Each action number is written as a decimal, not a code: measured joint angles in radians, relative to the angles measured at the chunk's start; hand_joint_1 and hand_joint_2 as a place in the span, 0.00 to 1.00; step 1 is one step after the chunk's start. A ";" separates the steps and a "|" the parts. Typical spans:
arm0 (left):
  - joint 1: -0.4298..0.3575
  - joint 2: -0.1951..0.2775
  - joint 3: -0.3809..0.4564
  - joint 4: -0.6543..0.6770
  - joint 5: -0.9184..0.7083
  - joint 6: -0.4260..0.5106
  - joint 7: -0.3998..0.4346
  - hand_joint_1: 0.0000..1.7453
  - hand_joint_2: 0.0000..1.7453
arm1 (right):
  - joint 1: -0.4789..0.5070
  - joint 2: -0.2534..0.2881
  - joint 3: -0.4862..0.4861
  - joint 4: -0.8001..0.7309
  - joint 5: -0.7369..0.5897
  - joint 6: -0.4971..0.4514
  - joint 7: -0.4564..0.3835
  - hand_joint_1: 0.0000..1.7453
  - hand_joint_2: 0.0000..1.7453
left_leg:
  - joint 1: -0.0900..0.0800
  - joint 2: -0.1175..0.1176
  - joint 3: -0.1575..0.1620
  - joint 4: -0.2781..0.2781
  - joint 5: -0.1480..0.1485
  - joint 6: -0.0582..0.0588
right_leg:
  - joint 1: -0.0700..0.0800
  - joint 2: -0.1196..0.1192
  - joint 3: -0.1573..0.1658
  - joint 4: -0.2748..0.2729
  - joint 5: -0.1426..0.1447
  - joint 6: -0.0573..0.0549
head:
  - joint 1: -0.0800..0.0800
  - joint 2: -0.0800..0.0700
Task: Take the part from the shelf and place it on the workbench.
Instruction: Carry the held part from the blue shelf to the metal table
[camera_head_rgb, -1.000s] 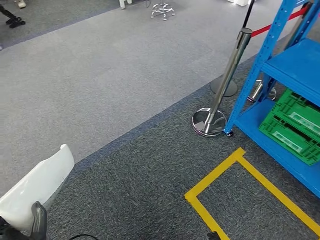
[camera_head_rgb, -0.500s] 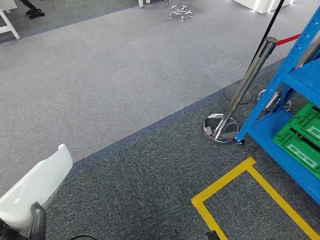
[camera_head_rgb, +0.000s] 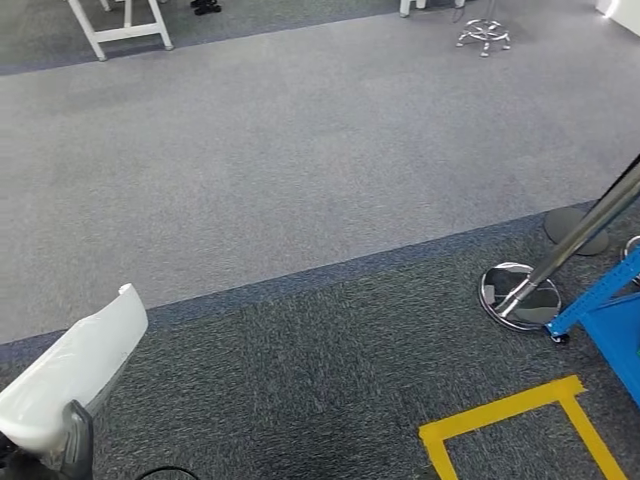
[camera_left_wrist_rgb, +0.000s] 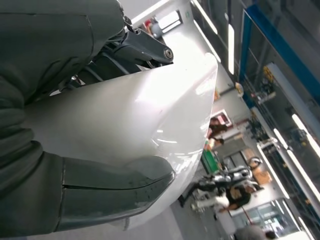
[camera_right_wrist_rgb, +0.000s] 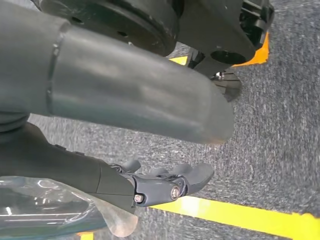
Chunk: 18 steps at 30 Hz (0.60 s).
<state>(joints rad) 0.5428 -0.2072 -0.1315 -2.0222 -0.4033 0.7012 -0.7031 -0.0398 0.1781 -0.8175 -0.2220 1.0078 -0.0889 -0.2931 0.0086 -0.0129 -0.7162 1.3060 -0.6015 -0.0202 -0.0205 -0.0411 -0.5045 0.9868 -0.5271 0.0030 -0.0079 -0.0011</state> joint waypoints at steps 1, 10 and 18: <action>0.001 0.000 0.000 0.000 0.000 0.000 0.000 1.00 1.00 | 0.000 0.000 0.000 0.000 0.001 0.000 0.000 0.00 0.00 | 0.004 0.003 0.008 -0.014 0.018 -0.003 | 0.000 -0.015 0.000 0.000 -0.003 0.002 | 0.000 0.000; 0.004 -0.002 0.001 -0.002 -0.005 0.000 0.000 1.00 1.00 | -0.009 0.001 0.000 -0.001 0.010 -0.001 0.001 0.00 0.00 | -0.001 0.049 0.144 -0.280 0.126 0.037 | -0.003 -0.060 0.037 0.011 -0.045 0.051 | 0.010 0.000; 0.007 -0.006 0.001 -0.006 0.001 0.000 0.000 1.00 1.00 | 0.000 0.004 0.000 0.000 0.011 -0.001 0.006 0.00 0.00 | -0.019 -0.054 0.118 -0.283 0.152 0.064 | 0.019 0.061 -0.049 0.179 -0.092 0.015 | 0.013 0.000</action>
<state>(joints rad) 0.5497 -0.2131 -0.1305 -2.0287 -0.4023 0.7012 -0.7031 -0.0398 0.1816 -0.8175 -0.2225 1.0185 -0.0898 -0.2872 -0.0101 -0.0670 -0.5978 1.0229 -0.4491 0.0434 -0.0010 0.0201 -0.5538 1.1659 -0.6194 0.0185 0.0055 -0.0011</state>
